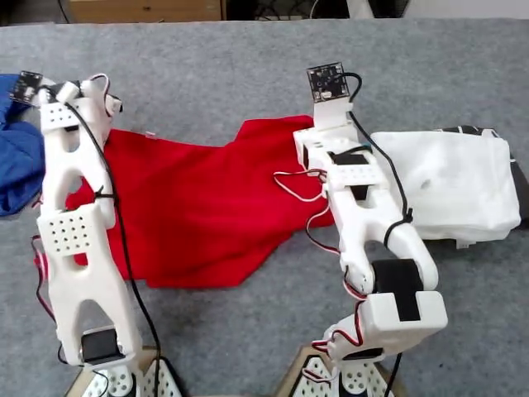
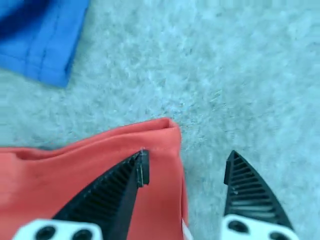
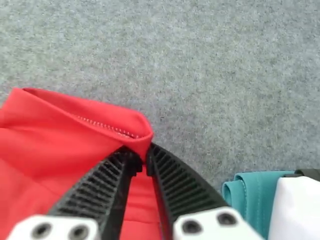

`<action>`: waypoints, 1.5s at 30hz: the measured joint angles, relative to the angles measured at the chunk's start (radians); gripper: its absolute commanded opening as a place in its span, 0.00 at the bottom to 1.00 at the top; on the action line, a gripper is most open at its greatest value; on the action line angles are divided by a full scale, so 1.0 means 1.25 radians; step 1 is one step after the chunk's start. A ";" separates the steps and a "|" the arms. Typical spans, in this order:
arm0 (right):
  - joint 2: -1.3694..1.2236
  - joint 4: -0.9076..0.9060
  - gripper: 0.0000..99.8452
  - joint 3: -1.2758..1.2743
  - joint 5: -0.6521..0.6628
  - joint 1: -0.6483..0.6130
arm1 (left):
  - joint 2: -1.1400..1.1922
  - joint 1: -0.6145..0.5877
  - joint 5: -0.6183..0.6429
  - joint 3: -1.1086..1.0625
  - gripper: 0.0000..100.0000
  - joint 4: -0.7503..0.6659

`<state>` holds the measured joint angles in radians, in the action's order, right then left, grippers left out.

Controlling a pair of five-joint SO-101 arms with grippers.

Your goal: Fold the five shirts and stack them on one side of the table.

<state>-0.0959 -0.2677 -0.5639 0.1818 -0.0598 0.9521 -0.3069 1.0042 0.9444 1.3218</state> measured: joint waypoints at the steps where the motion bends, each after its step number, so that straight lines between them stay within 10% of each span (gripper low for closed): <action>1: 0.000 0.000 0.01 0.000 0.000 0.000 | 0.018 0.000 0.004 0.015 0.26 0.000; 23: 0.000 0.000 0.01 0.000 0.000 0.000 | 0.178 -0.031 0.028 0.325 0.24 0.136; 45: 0.000 0.000 0.01 0.000 0.000 0.000 | 0.222 -0.015 0.025 0.270 0.06 0.066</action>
<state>-0.0959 -0.2677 -0.5639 0.1818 -0.0598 1.2298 -0.3253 1.0349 1.2820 1.4047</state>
